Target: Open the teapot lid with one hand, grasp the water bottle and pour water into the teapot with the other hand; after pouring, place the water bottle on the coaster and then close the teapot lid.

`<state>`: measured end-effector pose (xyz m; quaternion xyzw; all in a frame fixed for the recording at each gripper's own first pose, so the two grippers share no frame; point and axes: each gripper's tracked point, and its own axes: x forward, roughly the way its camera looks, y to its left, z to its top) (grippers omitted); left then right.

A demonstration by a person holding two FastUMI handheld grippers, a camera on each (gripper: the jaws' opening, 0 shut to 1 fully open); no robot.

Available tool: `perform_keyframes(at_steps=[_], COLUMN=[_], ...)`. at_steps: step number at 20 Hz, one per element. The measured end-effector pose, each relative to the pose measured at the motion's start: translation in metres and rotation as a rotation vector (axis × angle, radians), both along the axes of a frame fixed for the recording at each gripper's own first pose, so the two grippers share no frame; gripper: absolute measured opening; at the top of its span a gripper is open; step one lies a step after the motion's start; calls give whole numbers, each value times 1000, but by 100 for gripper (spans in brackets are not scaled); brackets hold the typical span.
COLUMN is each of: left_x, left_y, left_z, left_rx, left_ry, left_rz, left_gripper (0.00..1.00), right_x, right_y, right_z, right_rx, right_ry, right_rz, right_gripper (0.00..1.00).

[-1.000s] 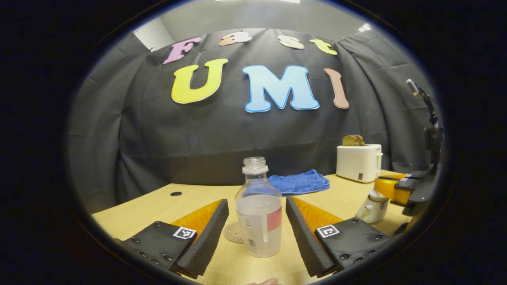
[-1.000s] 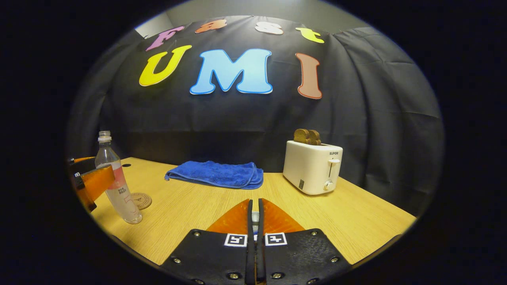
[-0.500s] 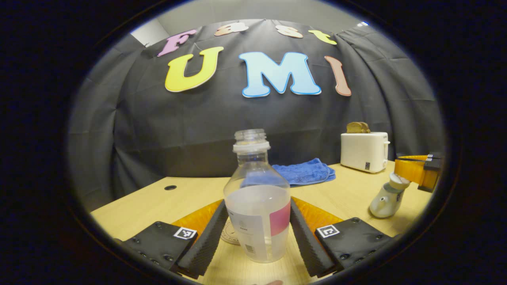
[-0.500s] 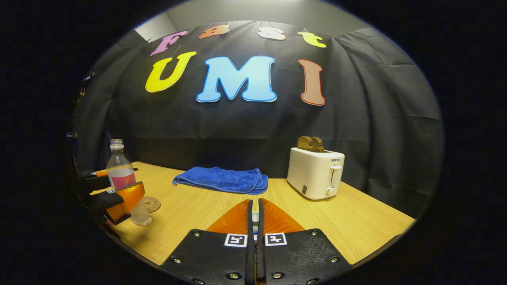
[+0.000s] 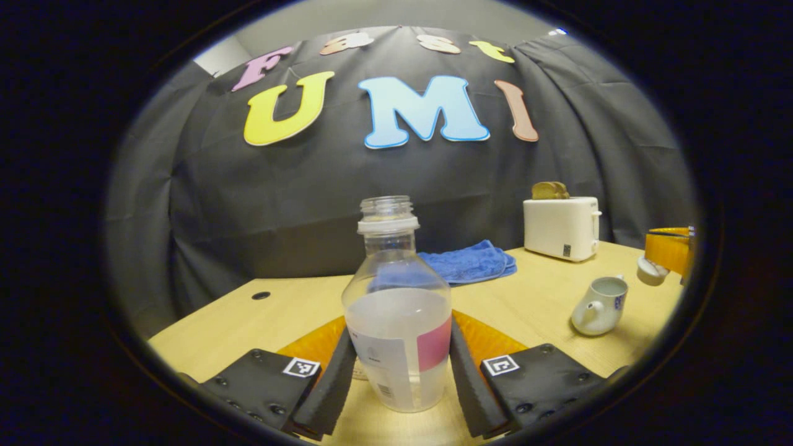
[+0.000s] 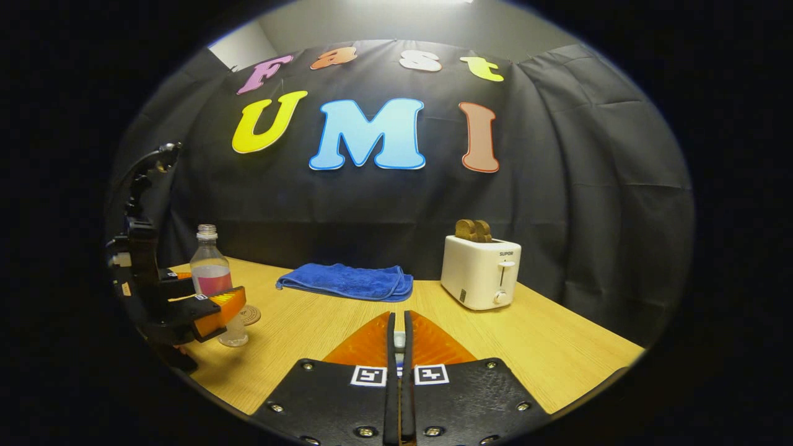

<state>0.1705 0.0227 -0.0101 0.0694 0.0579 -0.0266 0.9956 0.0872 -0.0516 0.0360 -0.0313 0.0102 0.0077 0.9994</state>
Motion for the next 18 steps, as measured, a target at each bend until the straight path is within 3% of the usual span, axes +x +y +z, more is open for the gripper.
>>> perform_keyframes(at_steps=[6,11,15,18], left_x=[-4,-1,4,12], left_y=[-33,-59,-81,-89], left_z=[18,11,9,11], left_rx=[183,433,589,767], left_ry=[-39,-33,-39,-58], left_rz=[-68,-101,-144,-132], left_gripper=[86,86,86,86], right_x=[-66,-117,-139,-147], right_y=[-15,-15,-18,-19], right_z=[11,16,-3,-11], right_rx=[-4,-3,8,32], right_ry=[-28,-56,-6,14], right_rz=[-5,10,16,19], right_gripper=[2,2,2,2])
